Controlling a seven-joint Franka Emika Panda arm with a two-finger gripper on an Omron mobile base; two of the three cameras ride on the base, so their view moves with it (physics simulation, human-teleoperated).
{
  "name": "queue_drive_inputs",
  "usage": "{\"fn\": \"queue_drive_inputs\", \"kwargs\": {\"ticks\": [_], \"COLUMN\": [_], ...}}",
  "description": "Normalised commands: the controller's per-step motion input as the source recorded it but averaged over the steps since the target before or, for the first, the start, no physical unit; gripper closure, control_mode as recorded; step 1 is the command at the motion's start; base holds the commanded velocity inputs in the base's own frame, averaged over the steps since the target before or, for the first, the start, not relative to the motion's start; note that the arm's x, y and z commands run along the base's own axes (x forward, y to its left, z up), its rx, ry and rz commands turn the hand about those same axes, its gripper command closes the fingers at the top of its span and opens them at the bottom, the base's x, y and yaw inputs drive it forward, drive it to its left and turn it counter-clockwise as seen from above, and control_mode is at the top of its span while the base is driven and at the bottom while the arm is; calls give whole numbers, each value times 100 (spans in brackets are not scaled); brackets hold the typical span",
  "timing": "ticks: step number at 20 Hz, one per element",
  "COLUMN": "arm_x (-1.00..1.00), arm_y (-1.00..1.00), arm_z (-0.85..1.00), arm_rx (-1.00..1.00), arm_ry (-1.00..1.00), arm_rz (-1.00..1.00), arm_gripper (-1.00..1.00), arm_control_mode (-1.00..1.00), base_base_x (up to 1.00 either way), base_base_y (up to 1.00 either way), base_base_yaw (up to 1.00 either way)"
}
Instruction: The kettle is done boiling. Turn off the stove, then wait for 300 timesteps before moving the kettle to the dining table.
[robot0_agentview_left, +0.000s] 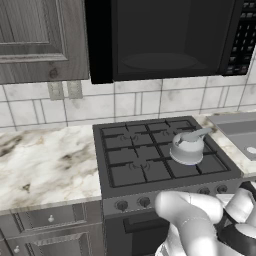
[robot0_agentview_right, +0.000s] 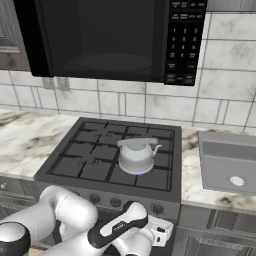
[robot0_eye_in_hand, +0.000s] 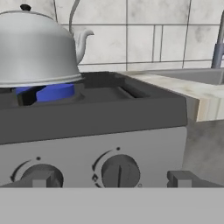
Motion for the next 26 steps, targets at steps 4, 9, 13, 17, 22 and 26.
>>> {"fn": "queue_drive_inputs", "kwargs": {"ticks": [4, 9, 13, 17, 22, 26], "arm_x": [11, 9, 10, 13, 13, 9], "arm_y": [-2, -3, -4, -4, -7, -7], "arm_z": [-12, -13, -11, -11, -9, -9], "arm_rx": [0, 0, 0, 0, 0, 0], "arm_ry": [0, 0, 0, 0, 0, 0], "arm_rz": [0, 0, 0, 0, 0, 0], "arm_gripper": [-100, -100, -100, -100, -100, -100], "arm_control_mode": [-100, -100, -100, -100, -100, -100], "base_base_x": [0, 0, 0, 0, 0, 0], "base_base_y": [0, 0, 0, 0, 0, 0], "base_base_yaw": [0, 0, 0, 0, 0, 0]}}
